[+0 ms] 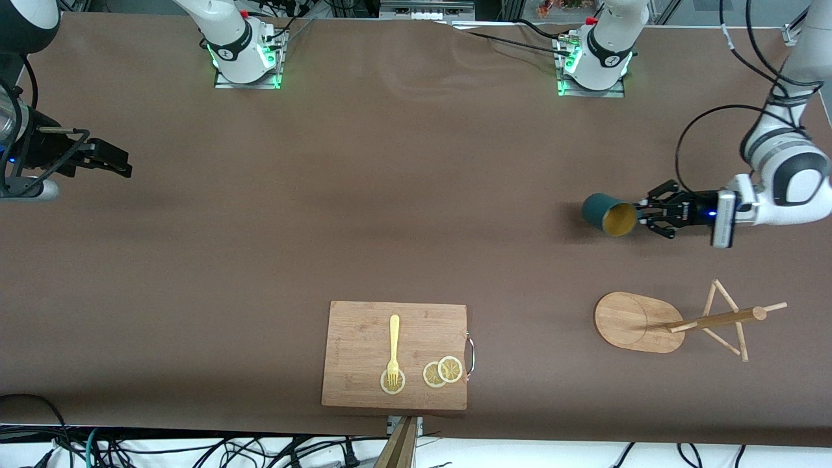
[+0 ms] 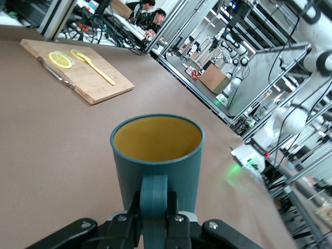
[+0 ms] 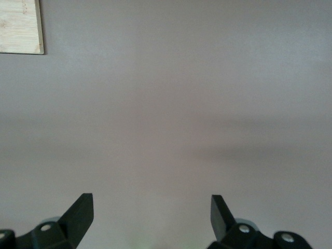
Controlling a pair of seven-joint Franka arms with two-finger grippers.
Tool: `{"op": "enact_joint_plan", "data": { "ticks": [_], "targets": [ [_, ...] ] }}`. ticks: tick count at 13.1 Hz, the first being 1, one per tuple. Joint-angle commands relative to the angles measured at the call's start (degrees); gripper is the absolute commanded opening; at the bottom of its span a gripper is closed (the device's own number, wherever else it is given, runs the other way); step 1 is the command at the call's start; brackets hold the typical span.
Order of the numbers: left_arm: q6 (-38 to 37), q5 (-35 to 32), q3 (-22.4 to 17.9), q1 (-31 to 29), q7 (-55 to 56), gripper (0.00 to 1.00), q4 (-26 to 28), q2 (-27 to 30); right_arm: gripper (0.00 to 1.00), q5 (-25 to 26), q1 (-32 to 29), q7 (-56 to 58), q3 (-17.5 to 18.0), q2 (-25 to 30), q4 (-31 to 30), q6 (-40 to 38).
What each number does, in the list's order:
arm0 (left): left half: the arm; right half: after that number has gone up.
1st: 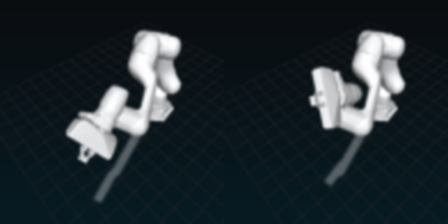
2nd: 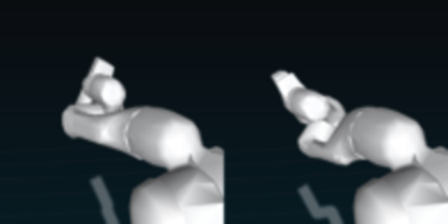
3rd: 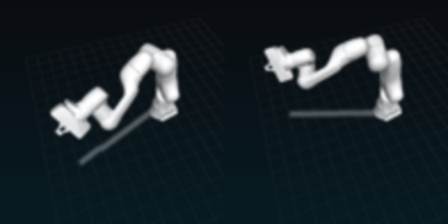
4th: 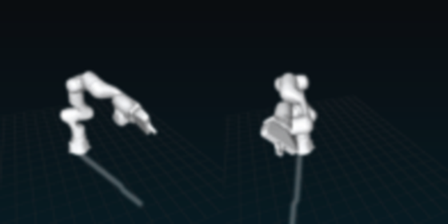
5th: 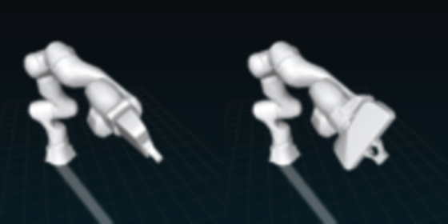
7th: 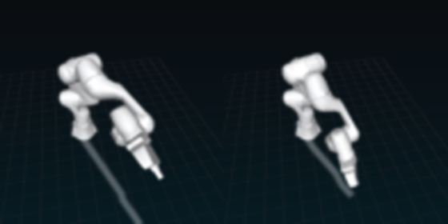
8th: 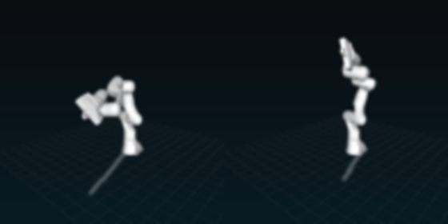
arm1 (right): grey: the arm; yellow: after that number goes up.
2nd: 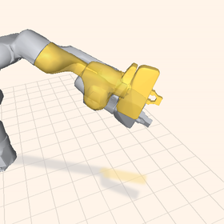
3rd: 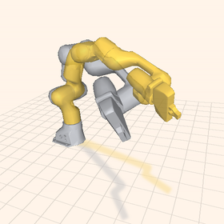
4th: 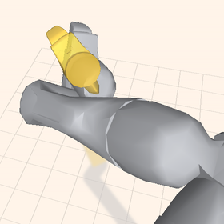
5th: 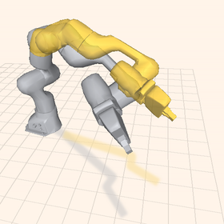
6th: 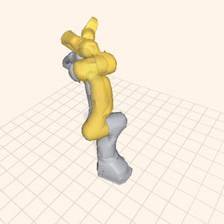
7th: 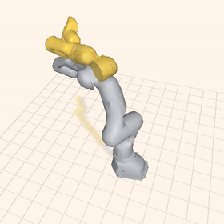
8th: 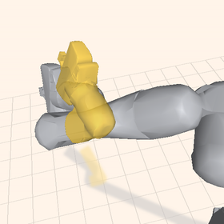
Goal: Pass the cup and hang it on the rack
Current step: 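Lift the teal mug by its handle with the left gripper toward the rack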
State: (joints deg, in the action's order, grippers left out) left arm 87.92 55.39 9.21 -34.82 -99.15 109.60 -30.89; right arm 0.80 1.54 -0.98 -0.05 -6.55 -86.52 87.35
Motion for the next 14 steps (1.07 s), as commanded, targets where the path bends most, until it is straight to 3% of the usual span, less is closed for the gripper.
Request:
{"op": "enact_joint_plan", "data": {
  "ticks": [1,6,10,14],
  "targets": [
    [-6.17,-1.96,0.81,-1.04,13.49,0.0,-9.91,-2.59,1.0,0.52,-0.75,-0.17,0.84,0.04,0.56,0.1],
    [-9.07,1.12,0.99,-1.21,40.57,0.0,-25.82,-10.4,1.0,0.34,-0.75,-0.17,0.84,0.04,0.47,0.01],
    [-9.61,1.82,0.99,-1.48,52.46,0.0,-26.37,-10.68,1.0,0.17,-0.75,-0.17,0.84,0.04,0.47,0.01],
    [-11.1,2.18,0.9,-3.23,54.59,0.0,-26.46,-10.59,1.0,0.17,-0.75,-0.17,0.75,0.04,0.47,-0.25]
  ]
}}
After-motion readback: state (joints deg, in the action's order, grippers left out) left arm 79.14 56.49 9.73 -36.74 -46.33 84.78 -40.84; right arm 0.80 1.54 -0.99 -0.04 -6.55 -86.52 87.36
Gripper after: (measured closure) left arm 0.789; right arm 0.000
